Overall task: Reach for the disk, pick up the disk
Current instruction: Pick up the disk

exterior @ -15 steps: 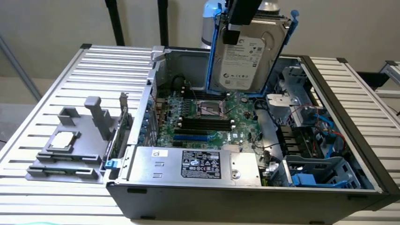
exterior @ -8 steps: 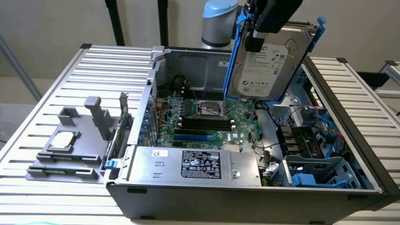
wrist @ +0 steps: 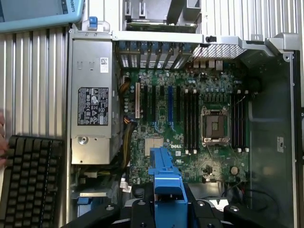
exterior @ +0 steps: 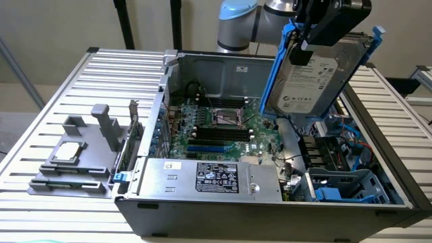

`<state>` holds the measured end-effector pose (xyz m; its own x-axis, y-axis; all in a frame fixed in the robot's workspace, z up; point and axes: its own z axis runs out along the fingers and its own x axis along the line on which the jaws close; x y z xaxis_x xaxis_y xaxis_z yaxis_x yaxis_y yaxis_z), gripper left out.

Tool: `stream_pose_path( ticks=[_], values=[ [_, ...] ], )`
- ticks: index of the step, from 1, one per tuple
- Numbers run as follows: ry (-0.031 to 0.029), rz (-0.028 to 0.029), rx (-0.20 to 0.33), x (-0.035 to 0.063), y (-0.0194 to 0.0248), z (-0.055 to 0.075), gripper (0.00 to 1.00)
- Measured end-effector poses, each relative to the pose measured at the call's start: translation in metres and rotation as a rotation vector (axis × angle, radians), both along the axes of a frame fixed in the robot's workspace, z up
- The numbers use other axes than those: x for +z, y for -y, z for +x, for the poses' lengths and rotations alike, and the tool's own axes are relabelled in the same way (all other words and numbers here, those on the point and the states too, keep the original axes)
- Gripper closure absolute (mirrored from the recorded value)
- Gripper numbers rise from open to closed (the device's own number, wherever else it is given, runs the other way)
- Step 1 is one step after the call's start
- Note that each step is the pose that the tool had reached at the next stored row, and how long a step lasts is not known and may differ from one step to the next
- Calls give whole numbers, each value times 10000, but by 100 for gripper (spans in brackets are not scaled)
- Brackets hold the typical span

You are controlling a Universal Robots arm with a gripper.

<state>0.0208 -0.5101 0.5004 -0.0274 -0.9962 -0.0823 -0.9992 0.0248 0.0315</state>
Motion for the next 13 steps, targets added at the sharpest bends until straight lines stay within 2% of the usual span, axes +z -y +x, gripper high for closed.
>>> stream_pose_path(
  ticks=[7,13],
  values=[
    [-22,0,0,0,175,257,67],
    [-98,-1,0,12,321,459,67]
  ],
)
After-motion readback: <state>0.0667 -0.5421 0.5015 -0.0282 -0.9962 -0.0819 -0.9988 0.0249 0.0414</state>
